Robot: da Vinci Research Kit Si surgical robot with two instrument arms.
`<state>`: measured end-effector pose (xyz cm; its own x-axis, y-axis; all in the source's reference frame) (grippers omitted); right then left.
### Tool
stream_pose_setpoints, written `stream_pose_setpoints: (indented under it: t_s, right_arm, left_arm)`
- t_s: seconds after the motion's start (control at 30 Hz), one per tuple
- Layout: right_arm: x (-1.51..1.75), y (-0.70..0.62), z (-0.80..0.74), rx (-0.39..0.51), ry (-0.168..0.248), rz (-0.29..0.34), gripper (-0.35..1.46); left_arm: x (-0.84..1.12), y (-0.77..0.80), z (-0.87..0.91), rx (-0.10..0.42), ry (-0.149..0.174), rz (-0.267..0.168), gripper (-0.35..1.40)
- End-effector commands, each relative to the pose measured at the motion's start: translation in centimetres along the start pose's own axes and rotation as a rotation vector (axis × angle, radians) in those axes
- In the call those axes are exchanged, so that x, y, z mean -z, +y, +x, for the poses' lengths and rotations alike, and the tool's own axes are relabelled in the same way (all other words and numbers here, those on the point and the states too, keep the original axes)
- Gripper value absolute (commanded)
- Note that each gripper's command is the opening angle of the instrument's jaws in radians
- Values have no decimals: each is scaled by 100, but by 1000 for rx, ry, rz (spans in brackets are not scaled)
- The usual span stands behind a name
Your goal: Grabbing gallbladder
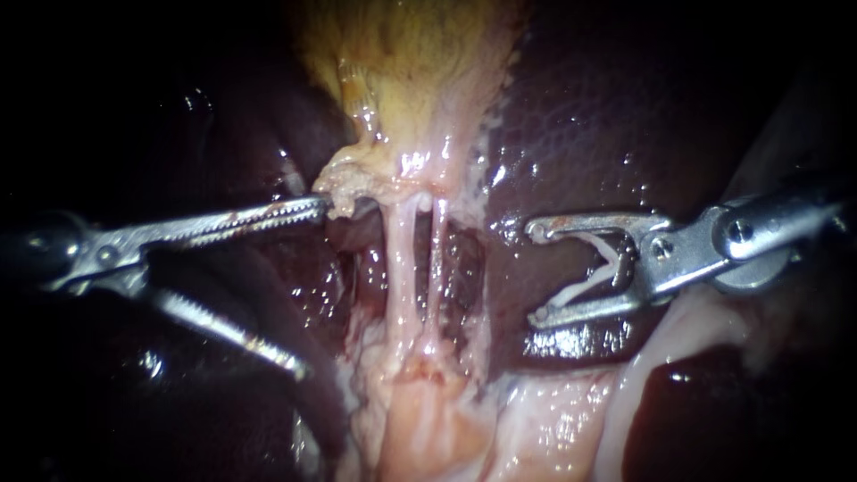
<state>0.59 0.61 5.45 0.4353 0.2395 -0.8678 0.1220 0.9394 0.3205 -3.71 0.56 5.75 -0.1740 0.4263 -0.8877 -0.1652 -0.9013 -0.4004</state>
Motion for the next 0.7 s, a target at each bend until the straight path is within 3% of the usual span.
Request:
stream_pose_setpoints:
  t_s: [0.03, 0.17, 0.47, 0.7]
  right_arm:
    - [0, 0, -1, 0, 0, 0, 50]
    - [0, 0, -1, 0, 0, 0, 50]
    - [-1, 0, -3, 0, 0, -1, 50]
    - [-2, 0, -4, 1, 0, 1, 50]
  left_arm:
    - [1, -1, 0, 0, 0, 0, 103]
    - [5, -3, 3, 14, -1, 4, 103]
    - [24, -30, 22, 100, -35, 180, 94]
    - [9, -43, 10, 189, -58, 238, 62]
